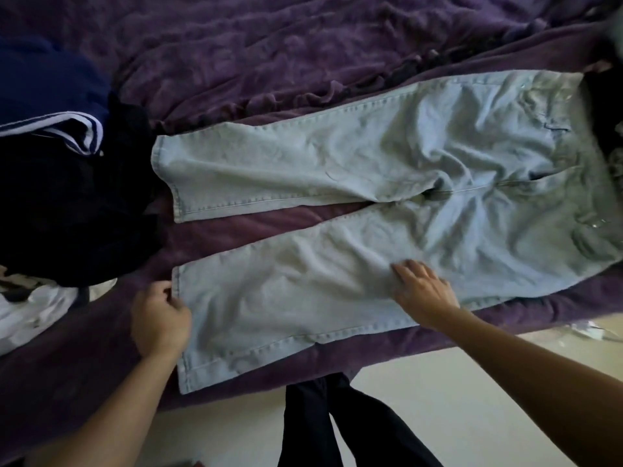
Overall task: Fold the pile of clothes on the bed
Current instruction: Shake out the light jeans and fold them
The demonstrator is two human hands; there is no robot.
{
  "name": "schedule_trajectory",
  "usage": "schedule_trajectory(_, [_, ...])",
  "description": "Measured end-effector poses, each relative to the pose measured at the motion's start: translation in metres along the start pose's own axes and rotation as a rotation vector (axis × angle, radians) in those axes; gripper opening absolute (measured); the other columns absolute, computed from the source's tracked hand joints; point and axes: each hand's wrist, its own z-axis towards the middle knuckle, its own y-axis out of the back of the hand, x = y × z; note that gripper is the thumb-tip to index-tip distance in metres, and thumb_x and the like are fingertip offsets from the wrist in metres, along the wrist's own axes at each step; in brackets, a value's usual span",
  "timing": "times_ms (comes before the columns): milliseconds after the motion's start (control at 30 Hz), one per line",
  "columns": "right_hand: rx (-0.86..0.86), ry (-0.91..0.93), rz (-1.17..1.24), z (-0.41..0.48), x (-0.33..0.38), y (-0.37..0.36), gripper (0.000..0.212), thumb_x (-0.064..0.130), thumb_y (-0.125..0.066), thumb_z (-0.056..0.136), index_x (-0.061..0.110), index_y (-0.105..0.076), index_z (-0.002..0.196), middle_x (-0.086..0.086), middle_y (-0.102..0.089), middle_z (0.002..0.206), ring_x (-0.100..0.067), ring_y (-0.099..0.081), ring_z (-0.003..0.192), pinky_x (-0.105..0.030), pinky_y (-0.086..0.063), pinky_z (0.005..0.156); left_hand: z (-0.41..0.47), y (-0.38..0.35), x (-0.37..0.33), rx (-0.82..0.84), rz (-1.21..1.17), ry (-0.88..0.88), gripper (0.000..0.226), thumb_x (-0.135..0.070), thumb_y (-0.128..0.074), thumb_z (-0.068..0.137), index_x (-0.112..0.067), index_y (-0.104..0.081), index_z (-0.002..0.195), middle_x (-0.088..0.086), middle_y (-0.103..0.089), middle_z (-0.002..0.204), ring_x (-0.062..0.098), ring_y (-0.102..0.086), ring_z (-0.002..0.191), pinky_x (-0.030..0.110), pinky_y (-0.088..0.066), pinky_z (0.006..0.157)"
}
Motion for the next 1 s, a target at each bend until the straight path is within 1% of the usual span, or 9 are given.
schedule_trajectory(100, [0.052, -0.059, 0.02, -0.017, -0.024, -0.014, 0.07, 0.049, -0.052, 0.091, 0.031, -0.021, 0.15, 0.001, -0.017, 0.157, -0.021, -0.014, 0.145, -0.043, -0.029, 0.111, -0.041, -0.026, -0.062, 0.159, -0.046, -0.364, 0.023, -0.003, -0.058, 0.086, -0.008, -0.064, 0.107, 0.012, -0.063, 0.098, 0.033, -0.06, 0.089, 0.042, -0.048, 0.075])
schedule_trajectory(267, [-0.15, -0.216, 0.058, -0.031, -0.091, 0.003, 0.061, 0.023, -0.053, 0.09, 0.024, -0.033, 0.147, -0.006, -0.025, 0.157, -0.024, -0.02, 0.146, -0.043, -0.029, 0.111, -0.128, -0.084, -0.141, 0.429, -0.039, -0.778, 0.01, -0.007, -0.063, 0.082, -0.012, -0.068, 0.089, 0.005, -0.065, 0.086, 0.031, -0.063, 0.08, 0.037, -0.048, 0.069])
schedule_trajectory(367, [-0.183, -0.274, -0.073, -0.034, -0.157, 0.024, 0.066, 0.012, -0.054, 0.086, 0.024, -0.033, 0.147, -0.006, -0.024, 0.158, -0.024, -0.016, 0.147, -0.042, -0.025, 0.112, -0.169, -0.124, -0.175, 0.528, 0.083, -0.905, 0.015, -0.018, -0.054, 0.087, -0.019, -0.064, 0.099, 0.001, -0.06, 0.098, 0.026, -0.058, 0.093, 0.035, -0.043, 0.078])
schedule_trajectory(500, [-0.133, -0.291, -0.335, -0.029, -0.243, 0.04, 0.066, 0.02, -0.048, 0.093, 0.028, -0.02, 0.152, -0.004, -0.013, 0.161, -0.023, -0.007, 0.149, -0.042, -0.023, 0.114, -0.21, -0.168, -0.221, 0.571, 0.255, -1.048, 0.025, -0.016, -0.047, 0.091, -0.02, -0.056, 0.114, 0.001, -0.052, 0.113, 0.022, -0.048, 0.108, 0.033, -0.039, 0.091])
schedule_trajectory(667, [-0.083, -0.143, -0.477, 0.012, -0.315, 0.043, 0.081, 0.03, -0.054, 0.088, 0.032, -0.006, 0.153, -0.005, -0.003, 0.162, -0.026, 0.001, 0.149, -0.05, -0.015, 0.114, -0.238, -0.231, -0.272, 0.535, 0.432, -0.992, 0.044, -0.023, -0.055, 0.086, -0.019, -0.044, 0.129, 0.007, -0.043, 0.13, 0.026, -0.041, 0.121, 0.038, -0.036, 0.096])
schedule_trajectory(800, [-0.071, 0.011, -0.525, 0.036, -0.358, 0.037, 0.074, 0.027, -0.035, 0.089, 0.03, 0.001, 0.153, -0.006, 0.001, 0.162, -0.028, 0.0, 0.148, -0.057, -0.013, 0.11, -0.253, -0.271, -0.286, 0.403, 0.603, -0.808, 0.069, -0.027, -0.064, 0.077, -0.019, -0.032, 0.137, 0.01, -0.034, 0.137, 0.028, -0.036, 0.126, 0.04, -0.038, 0.095])
schedule_trajectory(867, [-0.124, 0.07, -0.484, 0.034, -0.379, 0.03, 0.07, 0.022, -0.034, 0.089, 0.027, -0.008, 0.154, -0.008, -0.008, 0.162, -0.029, -0.008, 0.148, -0.057, -0.015, 0.11, -0.259, -0.278, -0.289, 0.333, 0.623, -0.747, 0.068, -0.025, -0.068, 0.075, -0.019, -0.036, 0.134, 0.008, -0.039, 0.133, 0.027, -0.041, 0.122, 0.04, -0.041, 0.089])
schedule_trajectory(933, [-0.214, 0.136, -0.381, 0.028, -0.392, 0.027, 0.068, 0.014, -0.048, 0.087, 0.021, -0.026, 0.152, -0.01, -0.023, 0.158, -0.032, -0.022, 0.145, -0.058, -0.022, 0.11, -0.264, -0.28, -0.289, 0.309, 0.632, -0.741, 0.068, -0.022, -0.069, 0.073, -0.017, -0.039, 0.135, 0.009, -0.042, 0.133, 0.027, -0.043, 0.121, 0.041, -0.043, 0.087])
schedule_trajectory(1000, [-0.264, 0.188, -0.286, 0.025, -0.398, 0.028, 0.07, 0.01, -0.059, 0.079, 0.016, -0.04, 0.146, -0.011, -0.034, 0.153, -0.033, -0.031, 0.142, -0.057, -0.027, 0.108, -0.265, -0.279, -0.285, 0.358, 0.597, -0.733, 0.074, -0.025, -0.067, 0.076, -0.017, -0.033, 0.142, 0.01, -0.038, 0.14, 0.028, -0.041, 0.126, 0.042, -0.044, 0.092])
